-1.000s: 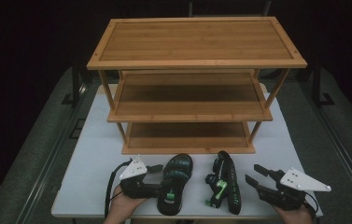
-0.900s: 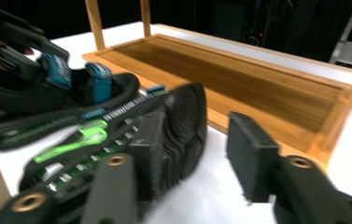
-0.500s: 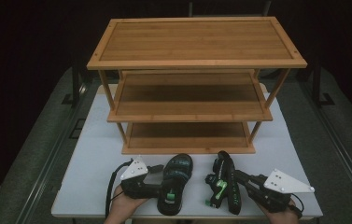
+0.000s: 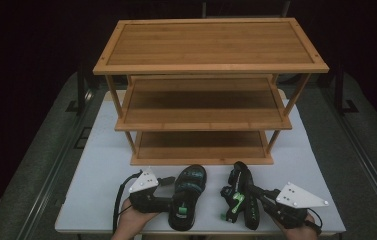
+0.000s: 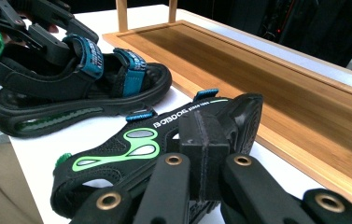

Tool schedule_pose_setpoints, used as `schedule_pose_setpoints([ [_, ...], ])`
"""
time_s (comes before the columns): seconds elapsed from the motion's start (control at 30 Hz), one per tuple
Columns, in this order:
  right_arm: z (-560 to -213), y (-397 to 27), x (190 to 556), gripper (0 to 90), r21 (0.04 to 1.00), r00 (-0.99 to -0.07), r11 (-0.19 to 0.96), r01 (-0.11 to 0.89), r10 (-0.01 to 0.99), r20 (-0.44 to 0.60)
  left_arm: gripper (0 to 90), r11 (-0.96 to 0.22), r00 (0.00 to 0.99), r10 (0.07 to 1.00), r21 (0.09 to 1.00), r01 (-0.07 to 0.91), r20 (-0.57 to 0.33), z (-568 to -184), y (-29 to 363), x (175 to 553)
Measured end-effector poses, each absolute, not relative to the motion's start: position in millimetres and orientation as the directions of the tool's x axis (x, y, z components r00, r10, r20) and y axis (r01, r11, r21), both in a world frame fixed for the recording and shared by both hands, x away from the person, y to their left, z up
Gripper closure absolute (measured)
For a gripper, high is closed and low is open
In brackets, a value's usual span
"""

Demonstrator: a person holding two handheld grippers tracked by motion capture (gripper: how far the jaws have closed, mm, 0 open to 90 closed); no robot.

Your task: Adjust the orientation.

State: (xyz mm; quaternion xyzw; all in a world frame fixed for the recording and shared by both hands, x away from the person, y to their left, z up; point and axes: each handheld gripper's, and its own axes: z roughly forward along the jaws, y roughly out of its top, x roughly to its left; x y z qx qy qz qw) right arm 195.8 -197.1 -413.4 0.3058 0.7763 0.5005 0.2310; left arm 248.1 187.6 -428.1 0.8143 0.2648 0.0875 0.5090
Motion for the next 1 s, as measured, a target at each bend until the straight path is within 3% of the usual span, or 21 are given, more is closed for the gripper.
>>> schedule_pose_setpoints([
  [1.0, -418, -240, 193, 89.8, 0.888, -0.515, 0.291, 0.355, 0.854, -0.073, 38.6, -0.341, 0.845, 0.521, 0.877, 0.338, -0.123, -428, 188, 247],
])
